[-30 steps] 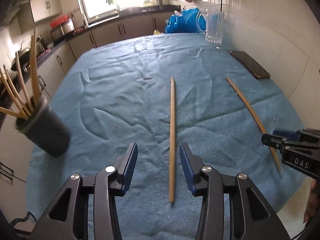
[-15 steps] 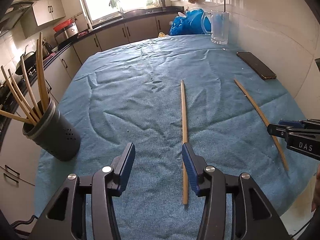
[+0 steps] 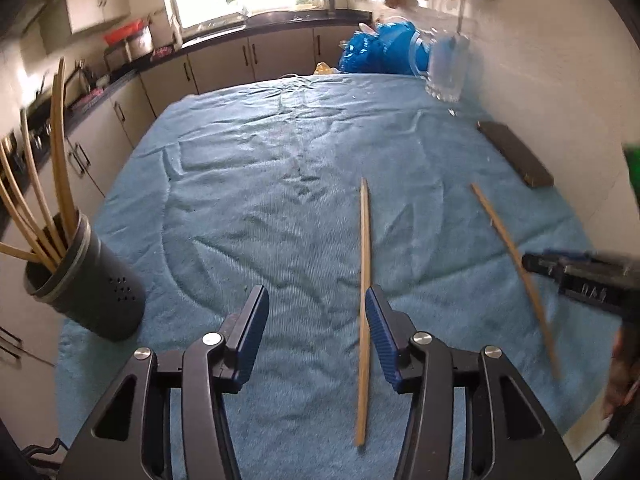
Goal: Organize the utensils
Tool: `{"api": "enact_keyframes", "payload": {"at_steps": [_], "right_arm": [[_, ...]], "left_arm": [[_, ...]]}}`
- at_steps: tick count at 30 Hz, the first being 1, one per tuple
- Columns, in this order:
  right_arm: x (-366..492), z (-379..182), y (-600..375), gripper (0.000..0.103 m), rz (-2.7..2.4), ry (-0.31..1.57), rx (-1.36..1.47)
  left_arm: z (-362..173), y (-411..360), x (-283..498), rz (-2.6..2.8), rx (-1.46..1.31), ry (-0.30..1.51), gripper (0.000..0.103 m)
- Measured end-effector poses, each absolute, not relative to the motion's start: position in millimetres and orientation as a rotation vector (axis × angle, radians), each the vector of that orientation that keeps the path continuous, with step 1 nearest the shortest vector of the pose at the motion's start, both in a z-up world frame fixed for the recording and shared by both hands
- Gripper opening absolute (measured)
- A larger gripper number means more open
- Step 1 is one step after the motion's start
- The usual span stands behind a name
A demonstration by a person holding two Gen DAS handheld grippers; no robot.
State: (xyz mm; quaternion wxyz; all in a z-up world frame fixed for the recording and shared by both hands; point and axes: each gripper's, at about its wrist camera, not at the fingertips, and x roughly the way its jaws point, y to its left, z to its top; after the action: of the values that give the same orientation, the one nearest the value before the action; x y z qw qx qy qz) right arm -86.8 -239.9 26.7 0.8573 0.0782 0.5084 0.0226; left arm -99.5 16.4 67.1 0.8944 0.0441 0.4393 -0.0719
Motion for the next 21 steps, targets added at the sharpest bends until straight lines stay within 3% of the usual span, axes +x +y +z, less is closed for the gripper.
{"api": "enact_keyframes", "payload": {"at_steps": [6, 21], "right_arm": [[-66, 27, -247, 0.04, 0.063, 1.064, 0.182], [3, 14, -230, 0.04, 0.077, 1.219, 0.059]], "left_arm": [[76, 12, -61, -0.18, 0.023, 0.954, 0.052], [18, -37, 31, -0.26, 0.093, 1.232, 0.051]]}}
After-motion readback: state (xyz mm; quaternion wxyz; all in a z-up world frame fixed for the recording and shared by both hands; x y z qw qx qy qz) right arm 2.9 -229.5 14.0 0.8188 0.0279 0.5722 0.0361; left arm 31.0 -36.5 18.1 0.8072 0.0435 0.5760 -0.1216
